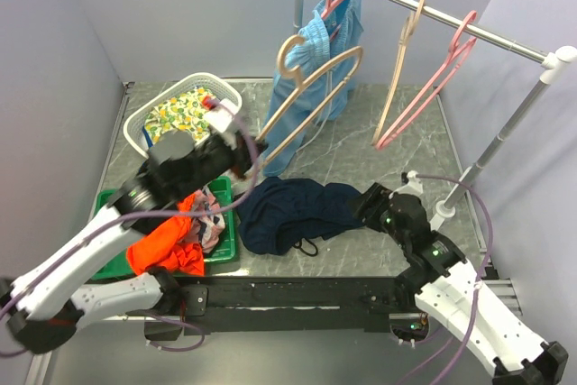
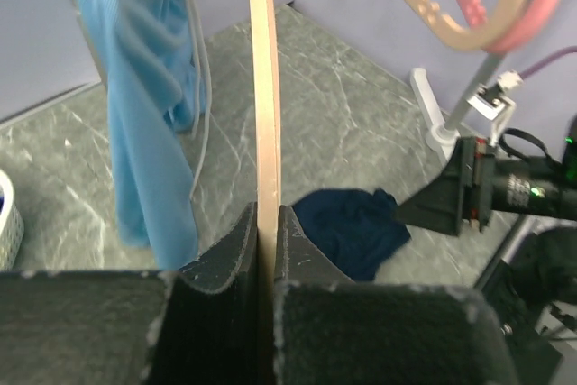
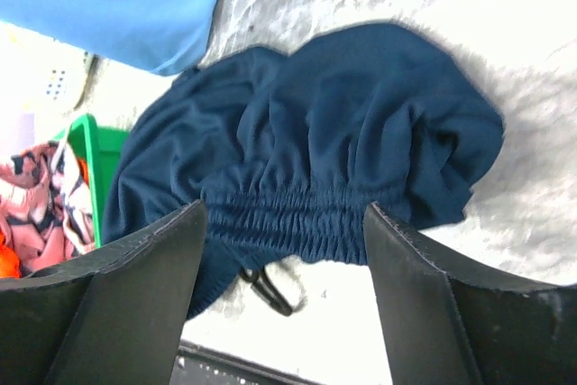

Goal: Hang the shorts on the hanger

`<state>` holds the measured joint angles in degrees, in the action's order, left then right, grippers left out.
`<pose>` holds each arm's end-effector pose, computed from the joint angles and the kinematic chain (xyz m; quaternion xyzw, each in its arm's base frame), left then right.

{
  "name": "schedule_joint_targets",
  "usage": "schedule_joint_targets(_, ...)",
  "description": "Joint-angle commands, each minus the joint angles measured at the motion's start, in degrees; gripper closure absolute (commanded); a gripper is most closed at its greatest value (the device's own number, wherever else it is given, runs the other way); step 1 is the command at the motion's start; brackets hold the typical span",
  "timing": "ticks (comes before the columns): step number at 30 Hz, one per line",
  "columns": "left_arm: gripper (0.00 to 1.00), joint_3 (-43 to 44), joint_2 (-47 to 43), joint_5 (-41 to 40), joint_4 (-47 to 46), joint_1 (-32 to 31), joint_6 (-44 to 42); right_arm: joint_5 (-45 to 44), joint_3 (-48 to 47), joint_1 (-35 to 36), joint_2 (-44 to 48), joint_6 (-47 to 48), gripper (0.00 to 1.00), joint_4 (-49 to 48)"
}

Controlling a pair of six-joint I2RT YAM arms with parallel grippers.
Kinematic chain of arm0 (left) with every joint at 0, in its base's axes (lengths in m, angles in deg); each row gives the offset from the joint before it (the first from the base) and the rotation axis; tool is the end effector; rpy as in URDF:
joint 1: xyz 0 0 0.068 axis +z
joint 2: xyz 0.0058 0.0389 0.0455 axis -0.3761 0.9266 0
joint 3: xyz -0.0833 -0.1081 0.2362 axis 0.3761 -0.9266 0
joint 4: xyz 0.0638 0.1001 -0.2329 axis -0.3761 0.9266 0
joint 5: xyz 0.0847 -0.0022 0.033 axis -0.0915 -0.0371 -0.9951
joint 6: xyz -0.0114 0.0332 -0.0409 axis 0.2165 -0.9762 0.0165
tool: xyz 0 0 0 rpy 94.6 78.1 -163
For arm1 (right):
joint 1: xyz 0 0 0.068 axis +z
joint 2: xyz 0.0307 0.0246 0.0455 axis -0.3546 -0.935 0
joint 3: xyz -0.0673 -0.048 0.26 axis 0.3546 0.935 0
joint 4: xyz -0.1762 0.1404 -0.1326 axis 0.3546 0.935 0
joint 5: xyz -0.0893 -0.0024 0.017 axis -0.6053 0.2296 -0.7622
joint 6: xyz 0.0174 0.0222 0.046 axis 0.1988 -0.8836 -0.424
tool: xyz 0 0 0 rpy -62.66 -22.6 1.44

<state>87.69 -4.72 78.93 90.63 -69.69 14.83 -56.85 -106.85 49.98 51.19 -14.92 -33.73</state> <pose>0.1496 -0.1627 0.4382 0.2361 0.6915 -0.3132 0.6066 0.1186 0.0608 0.2312 0.1676 0.8419 0.2691 0.4366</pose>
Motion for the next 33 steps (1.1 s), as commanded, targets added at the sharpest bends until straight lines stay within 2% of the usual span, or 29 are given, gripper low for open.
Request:
schedule_joint_targets(1, 0.99, -5.7, -10.21, 0.9, 3.87, -0.57, 4.0, -9.59, 1.39, 9.08, 1.81, -5.26, 0.25, 1.89)
schedule_joint_targets(3, 0.99, -7.83, -13.13, 2.56, 5.9, -0.66, 5.24, -14.36, 1.57, 15.57, 1.03, -9.02, 0.25, 3.73)
schedule_joint_targets(7, 0.99, -13.18, -21.38, 4.06, 13.81, -0.92, 7.43, -21.48, 3.67, 22.01, -1.35, -15.19, 0.34, 4.8)
schedule_joint_targets(11, 0.99, -15.22, -27.37, 6.44, 19.42, -0.84, 9.9, -27.8, 6.4, 28.0, 0.4, -23.79, 0.36, 6.55)
schedule_joint_targets(15, 0.99, -13.29, -29.32, 7.93, 26.56, -0.92, 11.21, -29.67, 6.49, 28.97, 1.29, -26.62, 0.36, 10.85)
schedule_joint_targets(23, 0.99, -13.55, -31.87, 16.36, 32.19, -0.92, 13.59, -30.63, 8.25, 28.97, 1.73, -30.48, 0.37, 11.91)
schedule_joint_targets(27, 0.99, -13.82, -31.69, 18.65, 34.74, -0.92, 13.68, -31.25, 8.69, 28.88, 0.15, -30.67, 0.42, 11.04)
schedule_joint_targets(33, 0.99, -11.71, -30.38, 21.72, 38.25, -0.84, 12.1, -34.76, 5.97, 28.71, -2.93, -29.0, 0.44, 10.68)
